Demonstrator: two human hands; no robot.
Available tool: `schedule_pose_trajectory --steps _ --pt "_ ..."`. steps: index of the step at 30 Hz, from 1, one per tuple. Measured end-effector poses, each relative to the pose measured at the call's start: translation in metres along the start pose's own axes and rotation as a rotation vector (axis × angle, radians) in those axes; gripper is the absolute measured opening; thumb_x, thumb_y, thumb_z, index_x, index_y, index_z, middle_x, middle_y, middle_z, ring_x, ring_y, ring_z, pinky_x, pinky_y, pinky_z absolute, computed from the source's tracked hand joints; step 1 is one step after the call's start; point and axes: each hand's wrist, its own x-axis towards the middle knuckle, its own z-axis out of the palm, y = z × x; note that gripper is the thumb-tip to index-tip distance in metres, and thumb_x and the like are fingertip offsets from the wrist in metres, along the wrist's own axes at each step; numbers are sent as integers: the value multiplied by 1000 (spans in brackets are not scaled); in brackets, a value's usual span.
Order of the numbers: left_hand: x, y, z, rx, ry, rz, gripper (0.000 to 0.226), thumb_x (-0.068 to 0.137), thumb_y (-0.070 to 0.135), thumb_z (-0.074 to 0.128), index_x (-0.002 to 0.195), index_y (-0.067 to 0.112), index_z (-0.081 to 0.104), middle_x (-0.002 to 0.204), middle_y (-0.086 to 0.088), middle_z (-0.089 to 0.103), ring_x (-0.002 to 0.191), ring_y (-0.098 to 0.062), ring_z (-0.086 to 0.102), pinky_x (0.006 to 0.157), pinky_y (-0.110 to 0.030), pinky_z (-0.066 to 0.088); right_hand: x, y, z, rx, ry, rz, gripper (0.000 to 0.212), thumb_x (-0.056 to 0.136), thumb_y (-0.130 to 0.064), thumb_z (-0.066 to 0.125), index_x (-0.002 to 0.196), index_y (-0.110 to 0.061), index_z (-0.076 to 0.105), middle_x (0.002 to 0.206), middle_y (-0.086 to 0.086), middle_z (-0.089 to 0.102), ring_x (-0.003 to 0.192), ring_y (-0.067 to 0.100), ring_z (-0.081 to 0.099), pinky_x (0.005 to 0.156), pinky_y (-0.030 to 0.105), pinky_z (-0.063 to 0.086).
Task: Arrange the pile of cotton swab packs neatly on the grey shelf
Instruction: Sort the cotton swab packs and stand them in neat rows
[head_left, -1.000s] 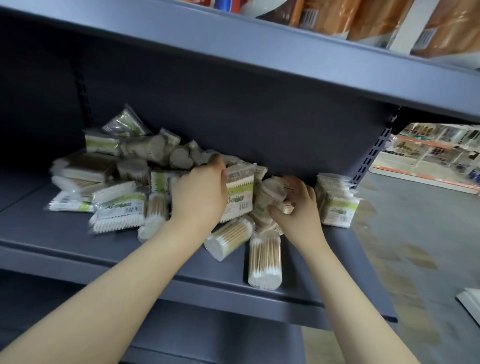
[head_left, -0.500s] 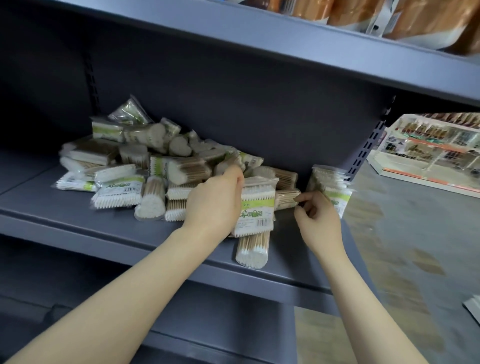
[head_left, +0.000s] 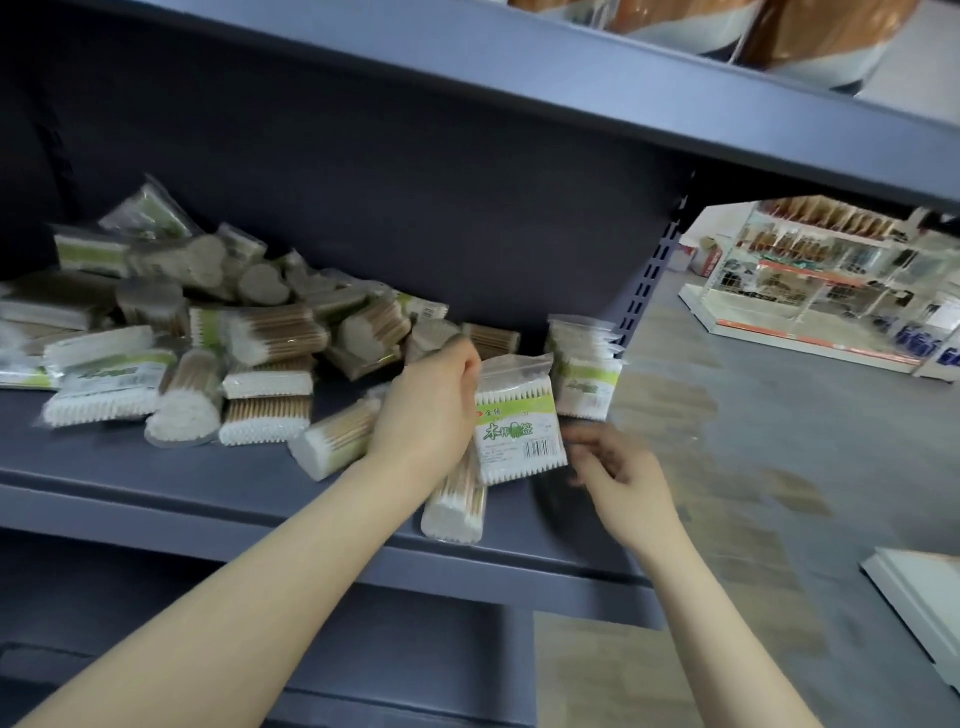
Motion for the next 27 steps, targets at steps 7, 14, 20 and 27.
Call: schedule_pose_trajectory --steps 7,14,20,27 --pt "11 11 29 1 -39 -22 12 94 11 44 89 9 54 81 -5 60 71 -22 53 64 -36 42 -7 12 -14 68 -17 29 22 88 -4 54 93 -22 65 74 -4 71 66 6 61 68 26 50" --pt "24 13 53 23 -68 -29 12 94 13 45 94 9 56 89 -9 65 81 -26 59 71 -39 46 -4 20 -22 140 11 49 25 79 5 63 90 -17 66 59 -15 63 59 2 52 60 8 43" --pt "30 15 68 5 -83 -12 18 96 13 43 102 8 60 97 -7 67 90 -26 60 78 -40 46 0 23 -23 163 10 91 30 79 4 64 91 -23 61 65 -8 59 59 4 50 60 9 43" --pt "34 15 71 12 -176 -1 24 96 16 44 116 12 56 112 -4 64 102 -23 59 87 -35 44 6 24 -29 122 21 116 31 80 0 65 89 -30 60 66 -7 58 57 0 49 61 7 41"
